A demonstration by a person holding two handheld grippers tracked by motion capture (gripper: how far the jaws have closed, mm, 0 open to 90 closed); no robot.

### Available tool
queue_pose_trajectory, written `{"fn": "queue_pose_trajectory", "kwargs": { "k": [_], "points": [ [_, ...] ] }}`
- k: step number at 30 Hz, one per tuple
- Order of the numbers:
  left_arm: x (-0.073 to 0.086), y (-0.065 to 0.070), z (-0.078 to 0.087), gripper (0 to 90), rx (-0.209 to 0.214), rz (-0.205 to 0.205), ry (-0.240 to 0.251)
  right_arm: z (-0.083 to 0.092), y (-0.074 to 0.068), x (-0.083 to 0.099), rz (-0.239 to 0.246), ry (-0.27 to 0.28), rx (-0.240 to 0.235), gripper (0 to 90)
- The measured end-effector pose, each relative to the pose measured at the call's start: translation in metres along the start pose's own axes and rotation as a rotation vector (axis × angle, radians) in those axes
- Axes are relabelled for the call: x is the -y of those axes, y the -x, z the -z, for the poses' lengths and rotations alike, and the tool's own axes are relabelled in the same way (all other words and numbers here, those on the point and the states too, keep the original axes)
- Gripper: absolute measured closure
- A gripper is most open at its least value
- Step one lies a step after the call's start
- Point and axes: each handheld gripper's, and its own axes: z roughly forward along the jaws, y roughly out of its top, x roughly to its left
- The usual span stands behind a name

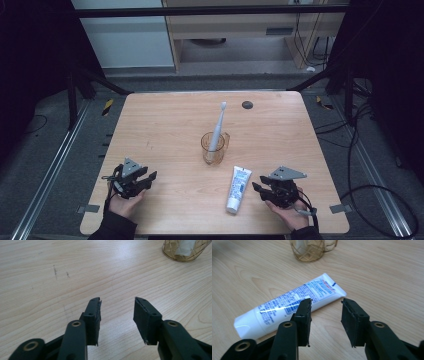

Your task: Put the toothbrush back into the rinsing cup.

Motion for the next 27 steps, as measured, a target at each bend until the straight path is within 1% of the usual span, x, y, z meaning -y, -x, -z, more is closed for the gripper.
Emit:
{"fn": "queue_pose_trajectory", "kwargs": {
  "k": [1, 5, 6, 8, 14, 18, 27],
  "points": [
    [0.0, -0.001, -0.001, 59.1, -0.001, 0.0, -0.004, -0.001, -0.001, -0.001, 0.009, 0.002, -0.007, 61.8],
    [0.0, -0.002, -0.003, 61.3, -0.001, 0.005, -0.011, -0.006, -0.008, -0.005, 0.015, -0.003, -0.05, 67.1],
    [0.0, -0.002, -0.003, 61.3, -0.002, 0.004, -0.013, -0.007, -0.01, -0.006, 0.019, -0.004, -0.054, 69.2],
    [0.0, -0.003, -0.003, 61.4, -0.007, 0.009, -0.007, -0.009, -0.013, -0.009, 0.023, -0.008, -0.066, 72.4],
    [0.0, -0.004, -0.003, 60.9, -0.014, 0.018, -0.002, -0.015, -0.024, -0.015, 0.033, 0.006, -0.109, 83.3],
    [-0.001, -0.003, -0.003, 60.7, -0.018, 0.013, 0.003, -0.022, -0.034, -0.019, 0.05, -0.001, -0.138, 89.3],
    [-0.001, -0.004, -0.003, 60.5, -0.018, 0.016, 0.004, -0.037, -0.049, -0.024, 0.078, -0.036, -0.195, 90.0]
  ]
}}
